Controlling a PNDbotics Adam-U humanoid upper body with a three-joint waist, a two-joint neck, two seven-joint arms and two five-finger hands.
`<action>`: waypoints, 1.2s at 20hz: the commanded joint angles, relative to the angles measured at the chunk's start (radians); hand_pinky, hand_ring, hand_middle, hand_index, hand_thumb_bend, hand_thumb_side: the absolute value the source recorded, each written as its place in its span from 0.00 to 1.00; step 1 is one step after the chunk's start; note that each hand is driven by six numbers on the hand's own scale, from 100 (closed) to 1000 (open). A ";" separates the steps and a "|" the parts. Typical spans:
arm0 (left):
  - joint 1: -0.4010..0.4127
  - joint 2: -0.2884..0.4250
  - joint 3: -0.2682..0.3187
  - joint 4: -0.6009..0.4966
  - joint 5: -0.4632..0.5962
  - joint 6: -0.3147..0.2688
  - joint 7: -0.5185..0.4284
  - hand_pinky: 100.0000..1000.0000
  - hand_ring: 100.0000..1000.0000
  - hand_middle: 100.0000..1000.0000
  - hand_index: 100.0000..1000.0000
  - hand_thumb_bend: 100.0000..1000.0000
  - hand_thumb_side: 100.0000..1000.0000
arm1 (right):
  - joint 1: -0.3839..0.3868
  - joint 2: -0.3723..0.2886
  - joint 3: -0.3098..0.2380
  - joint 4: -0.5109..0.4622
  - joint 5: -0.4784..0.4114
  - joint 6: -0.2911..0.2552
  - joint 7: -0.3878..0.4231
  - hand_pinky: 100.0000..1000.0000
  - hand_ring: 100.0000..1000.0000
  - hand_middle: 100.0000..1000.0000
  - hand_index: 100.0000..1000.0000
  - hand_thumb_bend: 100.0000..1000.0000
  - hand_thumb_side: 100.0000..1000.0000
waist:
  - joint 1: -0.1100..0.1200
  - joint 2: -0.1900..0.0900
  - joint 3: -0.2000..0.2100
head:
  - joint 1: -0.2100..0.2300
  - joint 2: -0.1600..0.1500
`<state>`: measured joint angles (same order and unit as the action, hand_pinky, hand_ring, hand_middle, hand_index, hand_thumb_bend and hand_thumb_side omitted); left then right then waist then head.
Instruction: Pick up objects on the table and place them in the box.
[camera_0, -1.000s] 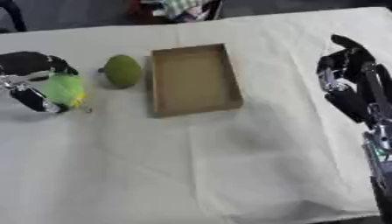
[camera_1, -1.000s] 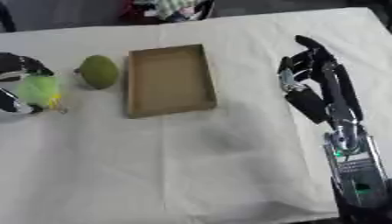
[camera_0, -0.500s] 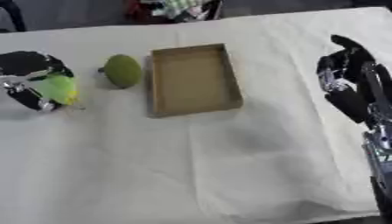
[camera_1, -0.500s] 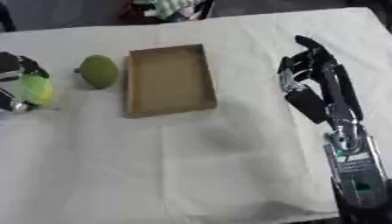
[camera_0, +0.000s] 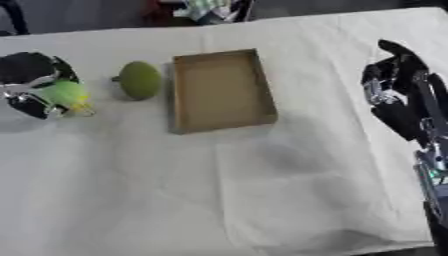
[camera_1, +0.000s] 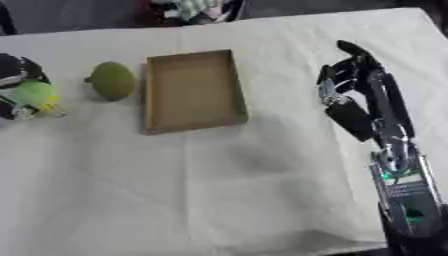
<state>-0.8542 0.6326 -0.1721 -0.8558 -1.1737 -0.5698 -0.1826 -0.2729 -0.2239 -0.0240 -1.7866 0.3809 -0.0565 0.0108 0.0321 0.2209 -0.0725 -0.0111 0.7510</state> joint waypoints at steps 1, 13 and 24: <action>-0.048 0.059 -0.015 -0.061 0.025 -0.025 0.026 0.29 0.35 0.35 0.57 0.10 0.00 | -0.011 -0.014 -0.004 -0.005 -0.004 -0.001 -0.003 0.46 0.53 0.53 0.91 0.00 0.53 | 0.002 -0.021 0.006 | -0.005 -0.003; -0.173 -0.012 -0.045 -0.283 0.139 -0.041 -0.059 0.31 0.36 0.36 0.59 0.13 0.00 | -0.010 -0.012 0.005 -0.002 -0.009 -0.004 0.004 0.46 0.53 0.53 0.91 0.00 0.54 | 0.005 -0.023 -0.006 | 0.005 -0.005; -0.225 -0.165 -0.069 -0.212 0.081 -0.069 -0.037 0.34 0.38 0.38 0.60 0.13 0.00 | -0.021 -0.003 0.021 -0.003 -0.019 -0.010 0.019 0.46 0.53 0.53 0.91 0.00 0.54 | 0.004 -0.014 -0.042 | 0.021 -0.022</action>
<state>-1.0553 0.4628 -0.2447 -1.0684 -1.0821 -0.6317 -0.2248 -0.2812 -0.2221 -0.0048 -1.7802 0.3692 -0.0629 0.0271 0.0399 0.2220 -0.1144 0.0079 0.7428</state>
